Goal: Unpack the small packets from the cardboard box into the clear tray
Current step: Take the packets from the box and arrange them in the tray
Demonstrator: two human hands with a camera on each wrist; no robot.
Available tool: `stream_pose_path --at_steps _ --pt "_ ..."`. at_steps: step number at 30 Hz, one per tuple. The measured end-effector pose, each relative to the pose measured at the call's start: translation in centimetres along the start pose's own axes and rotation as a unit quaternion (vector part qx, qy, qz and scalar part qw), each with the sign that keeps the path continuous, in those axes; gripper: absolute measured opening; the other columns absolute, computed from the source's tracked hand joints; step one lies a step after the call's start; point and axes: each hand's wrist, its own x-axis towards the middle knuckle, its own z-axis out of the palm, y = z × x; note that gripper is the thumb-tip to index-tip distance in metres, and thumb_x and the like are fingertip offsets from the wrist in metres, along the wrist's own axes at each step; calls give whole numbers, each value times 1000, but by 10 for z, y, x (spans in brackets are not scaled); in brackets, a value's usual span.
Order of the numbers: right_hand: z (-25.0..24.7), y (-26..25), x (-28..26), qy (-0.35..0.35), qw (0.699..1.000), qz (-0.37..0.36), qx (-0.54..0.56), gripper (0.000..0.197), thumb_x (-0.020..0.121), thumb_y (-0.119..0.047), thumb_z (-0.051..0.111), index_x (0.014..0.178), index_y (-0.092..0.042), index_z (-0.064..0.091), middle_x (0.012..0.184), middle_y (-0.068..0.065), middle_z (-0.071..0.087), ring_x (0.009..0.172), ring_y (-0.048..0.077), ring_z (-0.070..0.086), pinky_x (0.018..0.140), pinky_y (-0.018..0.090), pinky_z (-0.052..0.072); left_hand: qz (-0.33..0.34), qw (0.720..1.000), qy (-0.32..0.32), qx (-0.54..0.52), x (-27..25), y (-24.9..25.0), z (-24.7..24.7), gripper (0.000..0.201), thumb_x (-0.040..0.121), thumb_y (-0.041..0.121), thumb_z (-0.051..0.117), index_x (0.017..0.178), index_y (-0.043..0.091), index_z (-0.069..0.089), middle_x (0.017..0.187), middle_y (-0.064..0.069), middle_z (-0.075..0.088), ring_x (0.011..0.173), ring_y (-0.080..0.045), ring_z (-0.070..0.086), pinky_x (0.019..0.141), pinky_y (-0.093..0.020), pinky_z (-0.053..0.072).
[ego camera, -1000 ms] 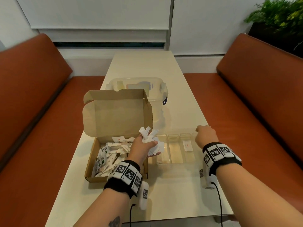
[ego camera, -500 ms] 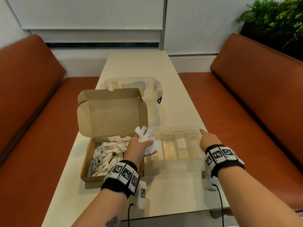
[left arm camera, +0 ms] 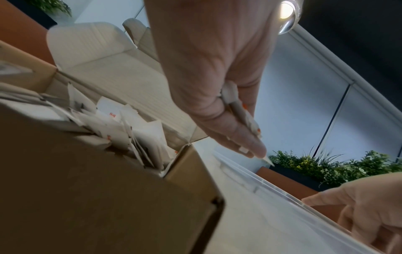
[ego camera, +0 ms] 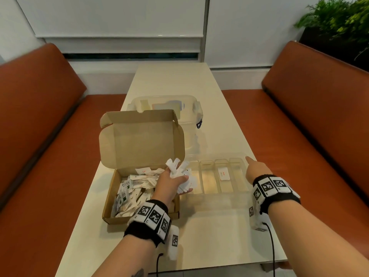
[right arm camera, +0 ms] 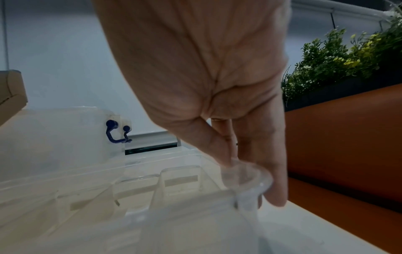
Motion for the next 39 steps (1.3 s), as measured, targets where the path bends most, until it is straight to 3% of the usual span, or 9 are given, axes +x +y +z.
stream_pose_path --at_steps 4,6,10,14,20,23,28,32,39 --pt "2 -14 -13 96 994 14 -44 47 90 -4 36 135 -16 39 124 12 54 111 29 53 86 39 47 -17 1000 -15 8 -2 -4 3 55 86 -8 60 133 14 46 114 -5 59 99 -31 62 63 -39 60" --pt "4 -29 -17 152 986 -36 -52 41 90 -4 38 127 -14 49 122 9 57 111 27 52 89 37 47 -22 1000 -17 11 -2 -5 4 55 86 -8 60 134 15 45 115 -6 59 98 -31 62 61 -39 60" --pt "21 -59 -21 36 992 -113 -37 38 92 1 41 126 -9 56 128 10 57 116 25 55 96 32 45 -22 999 -23 16 -4 -7 5 52 87 -10 58 133 11 46 112 -7 61 93 -31 64 59 -37 59" --pt "36 -66 -24 -37 991 -106 -69 37 94 -1 39 129 -5 50 129 12 55 116 26 56 93 31 45 -24 999 -20 33 -5 -6 6 53 87 -8 59 134 12 46 119 -9 59 98 -30 63 64 -39 60" --pt "43 -58 -22 -18 987 -126 -102 51 93 -2 37 143 -7 24 124 14 57 108 27 59 83 32 47 -21 998 -9 55 -5 -6 5 51 86 -7 59 132 12 48 119 -11 59 101 -33 62 77 -50 57" --pt "42 -58 -17 2 986 -118 -119 39 94 -2 38 132 -5 39 121 11 59 106 26 60 75 28 44 -19 998 -6 58 -5 -7 5 50 86 -7 59 132 11 48 119 -12 60 101 -32 63 78 -50 57" --pt "43 -60 -15 -18 985 -105 -137 42 94 -1 42 136 1 38 140 15 43 122 27 52 96 30 44 -26 998 -7 60 -5 -5 5 49 86 -7 60 132 8 49 121 -14 59 100 -32 63 72 -45 59" --pt "43 -62 -13 -23 985 -109 -131 26 92 -3 45 115 -3 57 121 11 60 108 24 60 85 26 48 -32 997 -7 66 -5 -4 5 50 86 -7 59 133 8 48 125 -15 57 106 -36 61 77 -49 57" --pt "47 -57 -12 25 987 -127 -96 27 94 1 37 110 -3 59 115 12 62 105 25 61 83 26 47 -38 996 -11 78 -4 -3 6 55 87 -7 59 138 10 44 128 -13 55 107 -35 60 81 -52 56"
